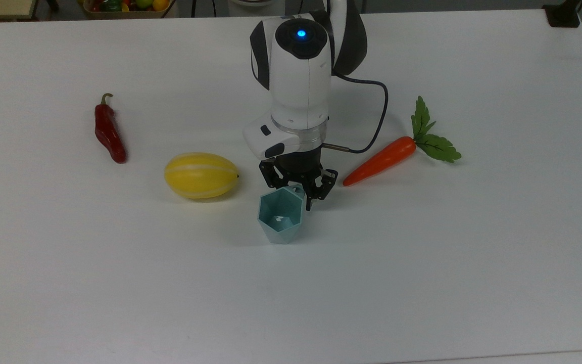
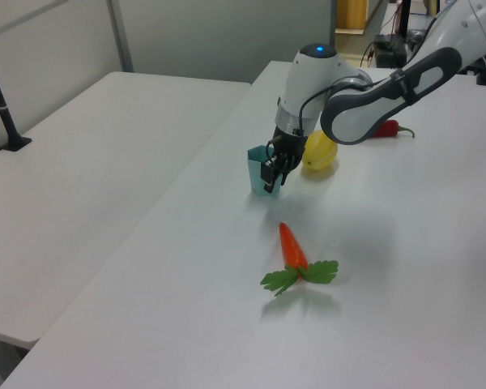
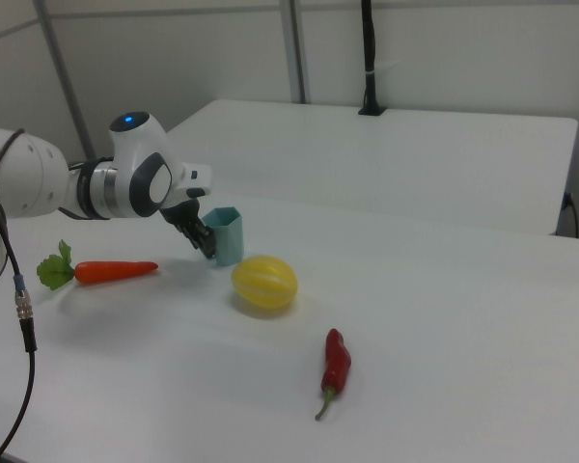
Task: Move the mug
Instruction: 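Close the gripper on the rim of the light-blue mug, then lift the mug and carry it away from the carrot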
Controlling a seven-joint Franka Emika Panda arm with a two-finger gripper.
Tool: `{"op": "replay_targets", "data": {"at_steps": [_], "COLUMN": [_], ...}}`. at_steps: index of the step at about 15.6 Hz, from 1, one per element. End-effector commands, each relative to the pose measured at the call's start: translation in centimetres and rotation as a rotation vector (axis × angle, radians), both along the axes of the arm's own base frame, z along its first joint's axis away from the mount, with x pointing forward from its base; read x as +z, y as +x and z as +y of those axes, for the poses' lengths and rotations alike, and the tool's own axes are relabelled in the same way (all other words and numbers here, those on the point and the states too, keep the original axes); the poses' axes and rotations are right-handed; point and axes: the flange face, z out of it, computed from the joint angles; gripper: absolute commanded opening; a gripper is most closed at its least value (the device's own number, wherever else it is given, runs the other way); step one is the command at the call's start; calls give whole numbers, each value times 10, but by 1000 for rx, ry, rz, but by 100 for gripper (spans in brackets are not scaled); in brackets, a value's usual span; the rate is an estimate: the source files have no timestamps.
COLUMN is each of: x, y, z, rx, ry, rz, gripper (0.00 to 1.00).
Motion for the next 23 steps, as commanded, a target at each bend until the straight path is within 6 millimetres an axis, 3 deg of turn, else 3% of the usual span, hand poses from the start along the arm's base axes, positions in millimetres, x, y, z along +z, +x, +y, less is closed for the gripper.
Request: {"op": "replay_targets", "data": {"at_steps": [1,2,5,11,17,20,23], "x": [0,0,-1,5,70,112,141], "y": [-1,-1,-1,-1,-16,-31,-49], "z": [3,3,3,2,-9,-8,-16], "rx": [0,0,3,3,-18,-4,56], "ry": [-15,-15,-17,-19,-34,-42,-68], "rz": [-15,-15,-14,-15,-16,-1,76], "gripper": [26,18,5,0,0,0,0]}}
